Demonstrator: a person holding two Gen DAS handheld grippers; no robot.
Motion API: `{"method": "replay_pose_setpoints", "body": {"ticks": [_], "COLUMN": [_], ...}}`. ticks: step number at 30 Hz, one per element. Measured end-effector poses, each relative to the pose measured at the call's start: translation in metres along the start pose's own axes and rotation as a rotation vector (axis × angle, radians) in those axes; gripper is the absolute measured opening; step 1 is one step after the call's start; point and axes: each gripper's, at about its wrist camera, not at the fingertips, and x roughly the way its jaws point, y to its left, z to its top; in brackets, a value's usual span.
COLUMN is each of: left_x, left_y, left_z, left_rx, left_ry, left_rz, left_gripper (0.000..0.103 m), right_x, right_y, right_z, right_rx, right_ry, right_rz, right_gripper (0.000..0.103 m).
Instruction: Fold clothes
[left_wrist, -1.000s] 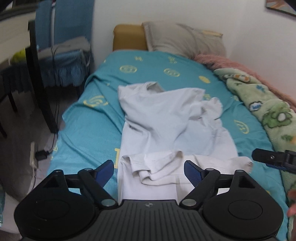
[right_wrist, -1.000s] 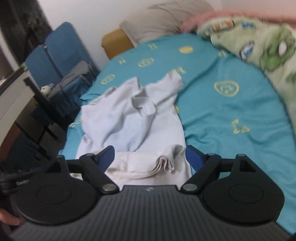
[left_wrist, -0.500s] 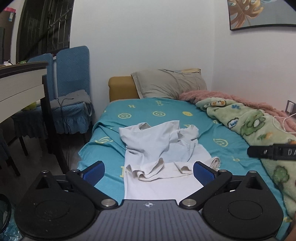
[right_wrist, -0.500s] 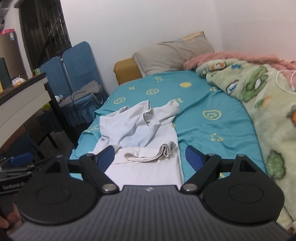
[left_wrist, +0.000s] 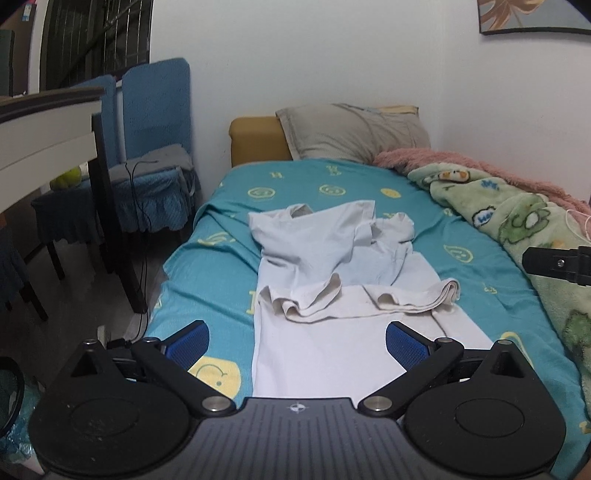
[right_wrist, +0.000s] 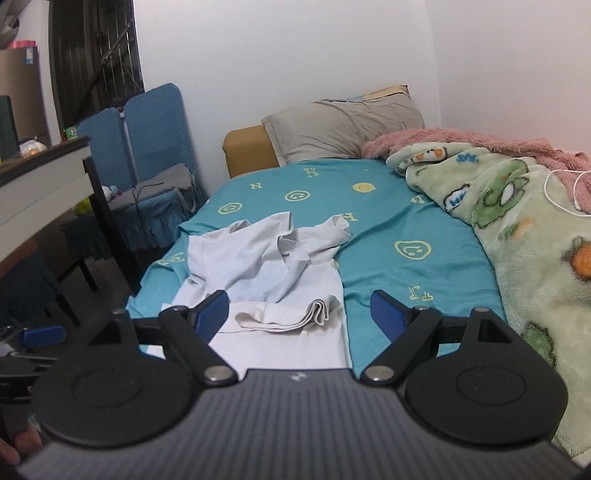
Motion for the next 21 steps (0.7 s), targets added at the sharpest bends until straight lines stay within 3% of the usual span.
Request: {"method": "replay_pose_setpoints", "body": {"ticks": [5,10,15,21], "left_x": [0.021,0.044,0.05,0.059], "left_y": [0.013,0.042,0.061,0.063], "left_z": [-0.004,-0.014,-0.021,-0.028], "left_rx": [-0.097,-0.313,-0.42,-0.464], "left_ry": [0.127,0.272,0.325,0.384], "left_rz": [-0.03,-0.066,-0.053,-0.052], "left_gripper": [0.103,0.101,0.101,0.097], "right_x": [0.002,0.007,0.013,0.017], "right_y": [0.0,0.004,0.01,0.013], "right_z": [-0.002,-0.007,-0.013,-0.015], "right_rx": [0.017,-0.005,-0.035,-0.04], "right_ry": [0.026,0.071,0.113,0.146], "right_rz": [0.005,-0.013,-0.023,-0.001], "right_gripper": [0.085,0.085,0.085,0.085]}}
